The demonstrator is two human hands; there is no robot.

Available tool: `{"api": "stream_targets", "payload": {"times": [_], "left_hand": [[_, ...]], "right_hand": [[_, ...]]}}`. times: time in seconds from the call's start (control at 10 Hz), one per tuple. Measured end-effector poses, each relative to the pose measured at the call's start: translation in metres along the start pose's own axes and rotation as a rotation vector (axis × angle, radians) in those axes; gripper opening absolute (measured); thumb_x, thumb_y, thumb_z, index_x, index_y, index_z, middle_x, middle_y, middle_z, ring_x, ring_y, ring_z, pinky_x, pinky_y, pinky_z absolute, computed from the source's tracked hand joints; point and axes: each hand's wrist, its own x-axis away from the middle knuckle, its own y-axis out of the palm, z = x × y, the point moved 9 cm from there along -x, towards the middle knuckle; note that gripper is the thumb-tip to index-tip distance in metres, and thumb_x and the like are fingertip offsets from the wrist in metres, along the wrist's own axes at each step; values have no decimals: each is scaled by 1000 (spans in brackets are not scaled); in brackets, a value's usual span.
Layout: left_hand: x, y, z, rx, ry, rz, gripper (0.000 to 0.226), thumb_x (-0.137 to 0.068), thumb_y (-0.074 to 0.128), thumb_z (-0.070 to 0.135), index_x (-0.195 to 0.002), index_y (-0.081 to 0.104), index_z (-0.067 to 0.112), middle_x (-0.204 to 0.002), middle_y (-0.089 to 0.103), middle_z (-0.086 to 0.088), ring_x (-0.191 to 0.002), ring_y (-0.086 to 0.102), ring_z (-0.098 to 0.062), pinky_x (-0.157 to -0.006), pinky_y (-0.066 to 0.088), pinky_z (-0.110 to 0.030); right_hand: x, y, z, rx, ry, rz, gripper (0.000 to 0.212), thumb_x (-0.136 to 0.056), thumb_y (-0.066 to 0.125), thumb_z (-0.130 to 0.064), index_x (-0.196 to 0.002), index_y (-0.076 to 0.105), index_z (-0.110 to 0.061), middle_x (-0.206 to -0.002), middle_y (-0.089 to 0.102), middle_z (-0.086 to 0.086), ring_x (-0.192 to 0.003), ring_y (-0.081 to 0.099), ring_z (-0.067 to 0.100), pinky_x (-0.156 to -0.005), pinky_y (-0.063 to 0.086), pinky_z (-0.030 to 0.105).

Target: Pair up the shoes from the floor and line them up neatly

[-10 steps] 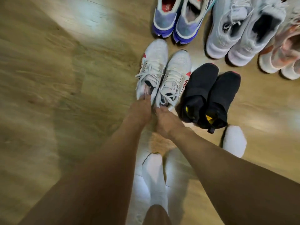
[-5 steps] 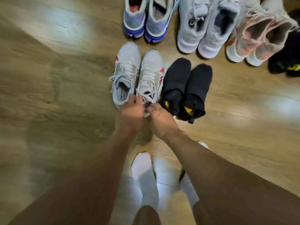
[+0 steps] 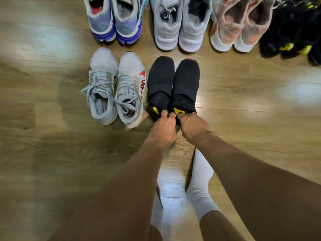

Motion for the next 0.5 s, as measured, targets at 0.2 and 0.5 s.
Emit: {"api": "stream_targets", "payload": {"times": [0.2,0.5], "left_hand": [[8,4,9,20,18,27,43,-85,56,4,-125,43,11,-130,32,-10,-110,52,-34,-97,44,-44],[36,-19,21,-26,4,16,51,-86,61,9,-131,39,16,-132,36,-7,-114,52,-32,-95,46,-42]], "right_hand": [[4,-6,10,77,47,-3,39,-97,35,-6,-132,46,-18,-124,55,13,-117,48,27,-95,40,36],[36,-20,-4,-77,-83,30,48,-88,51,-4,-134,42,-16,-122,56,10,-112,51,27,-88,48,35]]}}
